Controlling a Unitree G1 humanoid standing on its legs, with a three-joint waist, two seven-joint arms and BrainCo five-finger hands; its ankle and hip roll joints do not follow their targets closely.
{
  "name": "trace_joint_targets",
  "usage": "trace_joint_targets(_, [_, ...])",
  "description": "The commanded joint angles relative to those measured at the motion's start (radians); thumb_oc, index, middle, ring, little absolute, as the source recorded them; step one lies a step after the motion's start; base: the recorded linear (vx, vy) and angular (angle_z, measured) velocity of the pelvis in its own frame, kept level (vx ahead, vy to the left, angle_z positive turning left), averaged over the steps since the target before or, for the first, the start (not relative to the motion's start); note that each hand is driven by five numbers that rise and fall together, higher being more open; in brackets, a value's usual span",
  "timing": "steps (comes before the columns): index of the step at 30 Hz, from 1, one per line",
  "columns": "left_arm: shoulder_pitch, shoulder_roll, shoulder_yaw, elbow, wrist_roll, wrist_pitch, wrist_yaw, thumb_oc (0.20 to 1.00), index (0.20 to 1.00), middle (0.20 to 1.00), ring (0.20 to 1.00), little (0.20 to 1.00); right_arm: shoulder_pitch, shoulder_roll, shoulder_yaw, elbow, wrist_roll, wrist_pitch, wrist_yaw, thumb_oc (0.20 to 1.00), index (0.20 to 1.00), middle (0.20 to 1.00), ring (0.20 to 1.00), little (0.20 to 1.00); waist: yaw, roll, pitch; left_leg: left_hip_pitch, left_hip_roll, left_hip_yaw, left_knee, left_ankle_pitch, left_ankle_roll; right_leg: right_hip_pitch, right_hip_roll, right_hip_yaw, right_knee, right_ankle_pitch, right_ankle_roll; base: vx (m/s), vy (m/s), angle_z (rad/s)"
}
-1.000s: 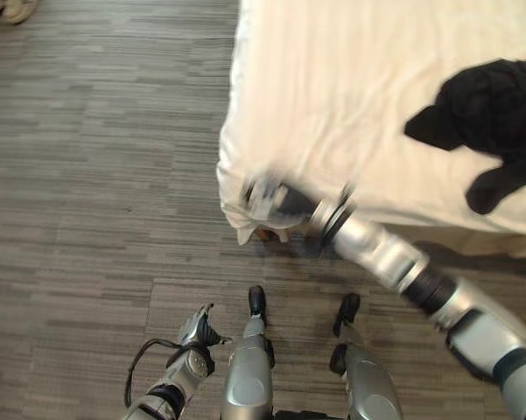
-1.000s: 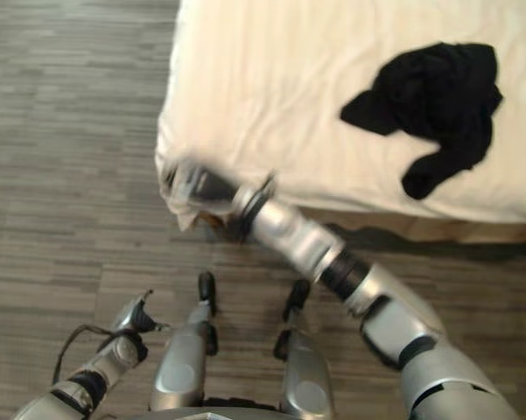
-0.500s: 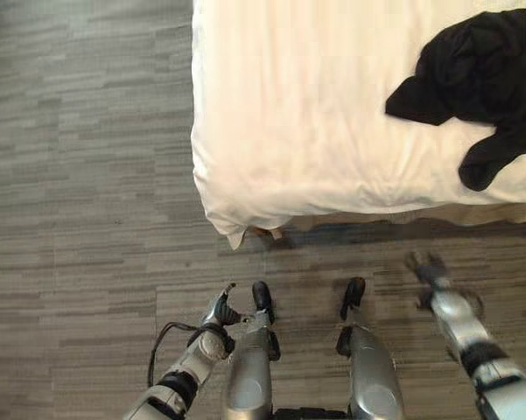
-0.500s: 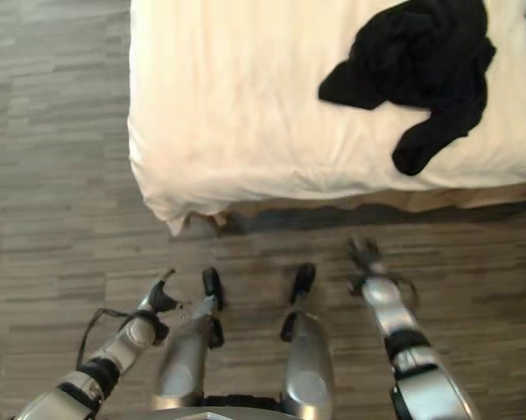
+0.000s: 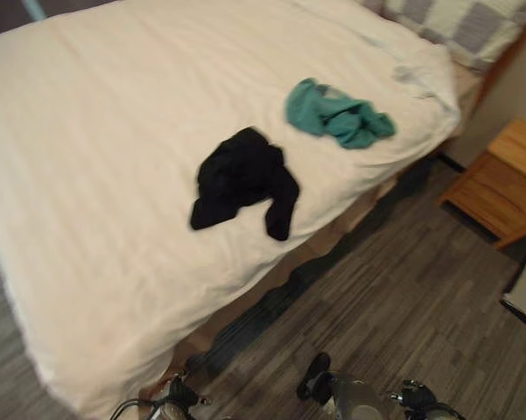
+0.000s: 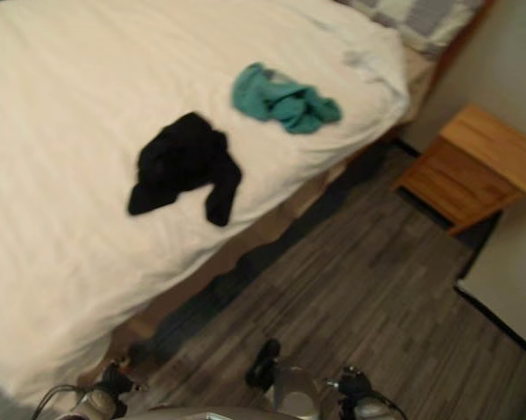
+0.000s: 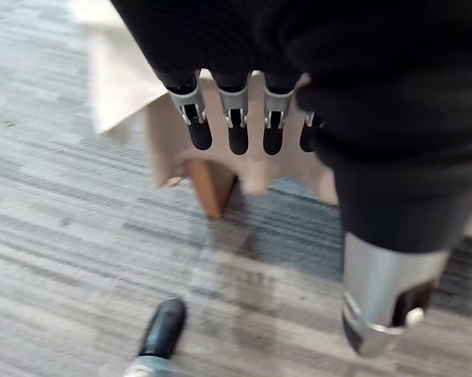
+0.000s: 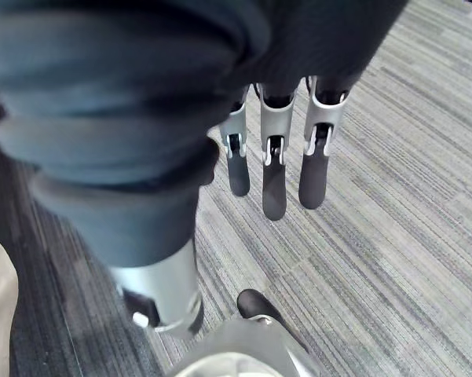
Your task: Tidy up the quilt and then pick up the clothes from the bed and put them into the laundry hamper.
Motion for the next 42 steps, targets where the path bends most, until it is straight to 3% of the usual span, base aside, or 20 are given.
trace_joint_targets(1, [-0.055, 0.0, -0.047, -0.085, 0.016, 0.002, 0.04, 1.0, 1.0, 1.0, 1.0, 1.0, -0.078, -0.047, 0.053, -0.023, -0.092, 0.004, -0.021, 1.0, 1.0, 1.0, 1.0, 1.0, 0.079, -0.035, 0.09, -0.247, -0.091, -0.214, 0.36, 0.013, 0.049, 0.188, 0.082, 0.124, -0.257, -0.026, 0.063, 0.23, -0.038, -2.39])
trace_joint_targets(3, [-0.065, -0.018, -0.036, -0.085, -0.008, -0.011, 0.062, 1.0, 1.0, 1.0, 1.0, 1.0, -0.091, -0.034, 0.098, -0.023, -0.133, 0.004, -0.019, 1.0, 1.0, 1.0, 1.0, 1.0, 0.122, -0.059, 0.101, -0.382, -0.217, -0.328, 0.342, -0.061, 0.097, 0.209, 0.063, 0.207, -0.278, -0.012, 0.092, 0.14, 0.105, -2.61])
trace_joint_targets(4, [-0.065, -0.018, -0.037, -0.084, -0.008, -0.012, 0.062, 1.0, 1.0, 1.0, 1.0, 1.0, -0.091, -0.034, 0.098, -0.023, -0.133, 0.004, -0.019, 1.0, 1.0, 1.0, 1.0, 1.0, 0.124, -0.059, 0.101, -0.381, -0.216, -0.325, 0.341, -0.061, 0.097, 0.208, 0.063, 0.209, -0.277, -0.012, 0.093, 0.43, 0.311, -1.85])
trace_joint_targets(5, [-0.076, -0.044, -0.03, -0.083, -0.05, -0.026, 0.072, 1.0, 1.0, 1.0, 1.0, 1.0, -0.108, -0.027, 0.136, -0.022, -0.163, 0.003, -0.019, 1.0, 1.0, 1.0, 1.0, 1.0, 0.143, -0.039, 0.088, -0.402, -0.209, -0.375, 0.028, -0.071, 0.108, 0.254, 0.06, 0.305, -0.317, -0.024, 0.138, 0.4, 0.247, -1.43])
trace_joint_targets(7, [-0.076, -0.044, -0.03, -0.083, -0.05, -0.026, 0.072, 1.0, 1.0, 1.0, 1.0, 1.0, -0.108, -0.027, 0.136, -0.022, -0.163, 0.002, -0.019, 1.0, 1.0, 1.0, 1.0, 1.0, 0.145, -0.041, 0.092, -0.392, -0.213, -0.371, 0.017, -0.067, 0.108, 0.258, 0.056, 0.308, -0.318, -0.024, 0.139, 0.44, 0.236, -1.41])
trace_joint_targets(8, [-0.075, -0.045, -0.055, -0.083, -0.024, -0.024, 0.071, 1.0, 1.0, 1.0, 1.0, 1.0, -0.107, -0.039, 0.162, -0.036, -0.223, 0.001, -0.027, 1.0, 1.0, 1.0, 1.0, 1.0, 0.158, -0.006, 0.075, -0.388, -0.235, -0.47, -0.276, 0.069, 0.08, 0.309, 0.079, 0.384, -0.311, -0.05, 0.143, 0.48, 0.227, -1.47])
trace_joint_targets(9, [-0.074, -0.045, -0.055, -0.083, -0.024, -0.024, 0.071, 1.0, 1.0, 1.0, 1.0, 1.0, -0.106, -0.04, 0.161, -0.036, -0.223, 0.001, -0.027, 1.0, 1.0, 1.0, 1.0, 1.0, 0.159, -0.007, 0.076, -0.383, -0.236, -0.468, -0.282, 0.071, 0.08, 0.311, 0.078, 0.385, -0.311, -0.051, 0.143, 0.82, 0.351, -2.16])
trace_joint_targets(12, [-0.105, -0.048, -0.115, -0.093, 0.051, -0.016, 0.05, 1.0, 1.0, 1.0, 1.0, 1.0, -0.071, -0.021, 0.15, -0.062, -0.234, -0.01, -0.024, 1.0, 1.0, 1.0, 1.0, 1.0, 0.093, 0.004, 0.068, -0.301, -0.272, -0.348, -0.286, 0.011, 0.122, 0.256, 0.055, 0.404, -0.03, -0.096, 0.183, 0.54, 0.346, -0.9])
trace_joint_targets(14, [-0.157, -0.033, -0.144, -0.11, 0.053, -0.004, 0.059, 1.0, 1.0, 1.0, 1.0, 1.0, -0.101, -0.018, 0.136, -0.091, -0.232, 0.002, -0.029, 1.0, 1.0, 1.0, 1.0, 1.0, 0.024, 0.04, 0.119, -0.203, -0.274, -0.272, -0.326, -0.015, 0.15, 0.006, -0.006, 0.375, 0.351, 0.051, 0.254, 0.49, 0.392, -0.52])
trace_joint_targets(17, [-0.165, -0.028, -0.148, -0.123, 0.059, -0.006, 0.063, 1.0, 1.0, 1.0, 1.0, 1.0, -0.099, -0.017, 0.124, -0.131, -0.213, -0.003, -0.037, 1.0, 1.0, 1.0, 1.0, 1.0, -0.005, 0.044, 0.128, -0.166, -0.288, -0.251, -0.344, -0.027, 0.146, -0.04, 0.041, 0.365, 0.262, 0.022, 0.252, 0.37, 0.078, -0.36])
trace_joint_targets(22, [-0.158, -0.037, -0.131, -0.085, 0.123, -0.002, 0.049, 1.0, 1.0, 1.0, 1.0, 1.0, -0.099, -0.029, 0.104, -0.139, -0.229, 0.006, -0.057, 1.0, 1.0, 1.0, 1.0, 1.0, -0.034, 0.064, 0.105, -0.02, -0.306, -0.193, -0.336, -0.185, 0.113, -0.084, -0.062, 0.167, -0.19, 0.048, 0.234, 0.6, -0.037, 0.12])
trace_joint_targets(24, [-0.136, -0.037, -0.123, -0.074, 0.13, -0.007, 0.047, 1.0, 1.0, 1.0, 1.0, 1.0, -0.093, -0.033, 0.107, -0.134, -0.237, 0.008, -0.056, 1.0, 1.0, 1.0, 1.0, 1.0, -0.042, 0.065, 0.092, 0.013, -0.306, -0.203, -0.195, -0.19, 0.082, -0.035, -0.056, 0.132, -0.213, 0.068, 0.22, 0.71, -0.119, -0.29])
trace_joint_targets(27, [-0.099, -0.041, -0.08, -0.09, 0.068, -0.001, 0.056, 1.0, 1.0, 1.0, 1.0, 1.0, -0.068, -0.048, 0.087, -0.117, -0.208, 0.013, -0.054, 1.0, 1.0, 1.0, 1.0, 1.0, 0.01, 0.038, 0.115, -0.183, -0.21, -0.28, 0.401, 0.004, 0.007, 0.102, 0.004, 0.135, -0.254, 0.067, 0.126, 0.47, -0.263, -0.21])
trace_joint_targets(29, [-0.103, -0.043, -0.072, -0.093, 0.046, -0.002, 0.068, 1.0, 1.0, 1.0, 1.0, 1.0, -0.077, -0.052, 0.087, -0.111, -0.204, 0.015, -0.055, 1.0, 1.0, 1.0, 1.0, 1.0, 0.02, 0.026, 0.126, -0.243, -0.194, -0.293, 0.461, -0.027, 0.014, 0.138, 0.011, 0.14, -0.274, 0.058, 0.119, 0.35, -0.098, -0.37])
trace_joint_targets(33, [-0.089, -0.059, -0.055, -0.107, -0.006, -0.018, 0.078, 1.0, 1.0, 1.0, 1.0, 1.0, -0.09, -0.047, 0.111, -0.088, -0.209, 0.015, -0.045, 1.0, 1.0, 1.0, 1.0, 1.0, 0.082, 0.01, 0.113, -0.338, -0.187, -0.228, 0.128, -0.094, 0.069, 0.254, 0.007, 0.196, -0.334, 0.012, 0.154, 0.56, 0.156, -0.84])
trace_joint_targets(35, [-0.08, -0.064, -0.047, -0.108, 0.002, -0.014, 0.067, 1.0, 1.0, 1.0, 1.0, 1.0, -0.081, -0.056, 0.102, -0.073, -0.219, 0.007, -0.053, 1.0, 1.0, 1.0, 1.0, 1.0, 0.09, 0.027, 0.089, -0.357, -0.185, -0.044, -0.277, 0.029, 0.061, 0.333, 0.033, 0.162, -0.332, -0.05, 0.178, 0.7, 0.238, -0.57])
trace_joint_targets(37, [-0.084, -0.068, -0.047, -0.107, 0.009, -0.004, 0.065, 1.0, 1.0, 1.0, 1.0, 1.0, -0.079, -0.049, 0.106, -0.079, -0.234, 0.012, -0.057, 1.0, 1.0, 1.0, 1.0, 1.0, 0.089, 0.022, 0.085, -0.311, -0.162, 0.089, -0.3, 0.06, 0.075, 0.34, 0.049, 0.142, -0.273, -0.076, 0.172, 0.63, 0.123, 0.15])
trace_joint_targets(39, [-0.081, -0.061, -0.048, -0.116, -0.005, -0.001, 0.065, 1.0, 1.0, 1.0, 1.0, 1.0, -0.094, -0.04, 0.12, -0.076, -0.241, 0.011, -0.055, 1.0, 1.0, 1.0, 1.0, 1.0, 0.123, -0.013, 0.085, -0.304, -0.227, 0.032, -0.264, 0.007, 0.119, 0.326, 0.027, 0.138, -0.108, -0.062, 0.205, 0.59, 0.135, 0.71])
trace_joint_targets(40, [-0.081, -0.06, -0.042, -0.108, -0.012, 0.003, 0.066, 1.0, 1.0, 1.0, 1.0, 1.0, -0.097, -0.03, 0.115, -0.062, -0.263, 0.022, -0.053, 1.0, 1.0, 1.0, 1.0, 1.0, 0.126, -0.019, 0.097, -0.26, -0.244, 0.063, -0.253, -0.038, 0.165, 0.276, -0.047, 0.119, 0.114, 0.06, 0.299, 0.61, 0.268, 0.61])
trace_joint_targets(42, [-0.097, -0.049, -0.028, -0.118, -0.053, 0.003, 0.085, 1.0, 1.0, 1.0, 1.0, 1.0, -0.116, -0.028, 0.11, -0.077, -0.253, 0.025, -0.053, 1.0, 1.0, 1.0, 1.0, 1.0, 0.116, -0.004, 0.12, -0.217, -0.255, 0.024, -0.269, -0.061, 0.197, 0.113, -0.119, 0.176, 0.386, 0.099, 0.299, 0.47, 0.238, 0.96])
